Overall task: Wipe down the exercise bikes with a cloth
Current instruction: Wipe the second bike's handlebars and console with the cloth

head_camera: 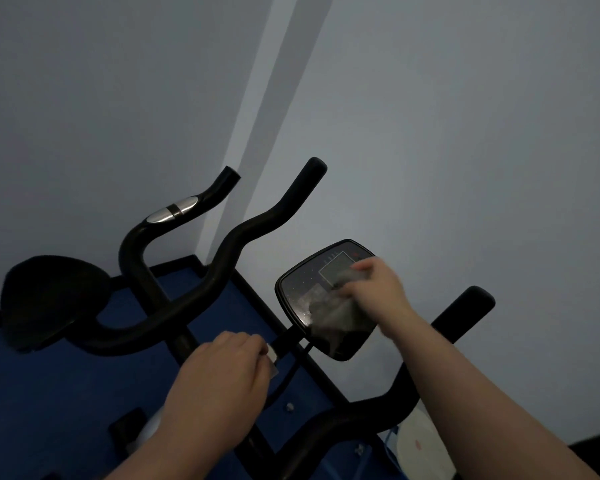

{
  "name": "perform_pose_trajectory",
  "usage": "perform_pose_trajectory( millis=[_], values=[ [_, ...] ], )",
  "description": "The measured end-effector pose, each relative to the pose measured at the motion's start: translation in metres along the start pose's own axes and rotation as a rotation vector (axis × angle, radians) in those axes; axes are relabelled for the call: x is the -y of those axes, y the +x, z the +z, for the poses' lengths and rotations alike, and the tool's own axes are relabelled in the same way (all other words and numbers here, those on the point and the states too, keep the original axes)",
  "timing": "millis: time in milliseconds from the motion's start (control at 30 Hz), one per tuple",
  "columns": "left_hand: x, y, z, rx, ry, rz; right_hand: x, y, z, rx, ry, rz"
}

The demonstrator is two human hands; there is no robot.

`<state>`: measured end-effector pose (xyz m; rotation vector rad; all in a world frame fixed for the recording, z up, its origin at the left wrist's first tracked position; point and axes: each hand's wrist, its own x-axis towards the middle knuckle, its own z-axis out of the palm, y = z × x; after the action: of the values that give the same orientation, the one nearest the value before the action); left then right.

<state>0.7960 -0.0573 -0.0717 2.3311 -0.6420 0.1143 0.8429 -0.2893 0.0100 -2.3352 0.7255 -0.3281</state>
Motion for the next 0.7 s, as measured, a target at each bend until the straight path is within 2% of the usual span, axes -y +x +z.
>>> perform_pose_trajectory(
  millis=[67,100,167,200,267,300,333,400,433,467,533,633,700],
  values=[
    [0.000,0.000,0.001,0.000,-0.001,0.000,0.010,0.008,-0.022,-0.234,0.235,0.045],
    [0.000,0.000,0.001,-0.003,0.000,0.000,0.015,0.010,-0.032,-0.386,0.231,-0.009],
    [0.000,0.000,0.001,-0.007,0.001,0.000,0.025,0.007,-0.046,-0.620,0.036,-0.218],
    [0.000,0.000,0.001,-0.006,0.005,0.001,0.029,0.003,-0.047,-0.654,-0.069,-0.333],
    [-0.001,0.000,0.001,-0.001,0.009,0.004,0.032,-0.006,-0.038,-0.574,-0.265,-0.468],
    [-0.001,0.000,0.000,0.001,0.010,0.002,0.028,-0.009,-0.030,-0.458,-0.372,-0.482],
    [-0.001,0.000,0.000,0.003,0.011,-0.001,0.023,-0.013,-0.020,-0.280,-0.445,-0.459],
    [-0.001,0.000,-0.001,0.005,0.011,-0.006,0.010,-0.022,-0.005,0.177,-0.424,-0.346],
    [-0.002,0.000,-0.001,0.006,0.012,-0.007,0.003,-0.024,0.001,0.342,-0.350,-0.298],
    [-0.002,0.000,-0.002,0.009,0.015,-0.005,-0.002,-0.024,0.004,0.405,-0.288,-0.280],
    [-0.002,0.000,-0.001,0.010,0.019,-0.003,-0.007,-0.016,0.005,0.315,-0.317,-0.332],
    [-0.002,0.000,-0.002,0.012,0.021,-0.010,-0.011,-0.008,0.006,0.116,-0.710,-0.542],
    [-0.002,0.000,-0.001,0.011,0.027,-0.011,-0.014,-0.007,0.013,0.052,-0.832,-0.661]
  ],
)
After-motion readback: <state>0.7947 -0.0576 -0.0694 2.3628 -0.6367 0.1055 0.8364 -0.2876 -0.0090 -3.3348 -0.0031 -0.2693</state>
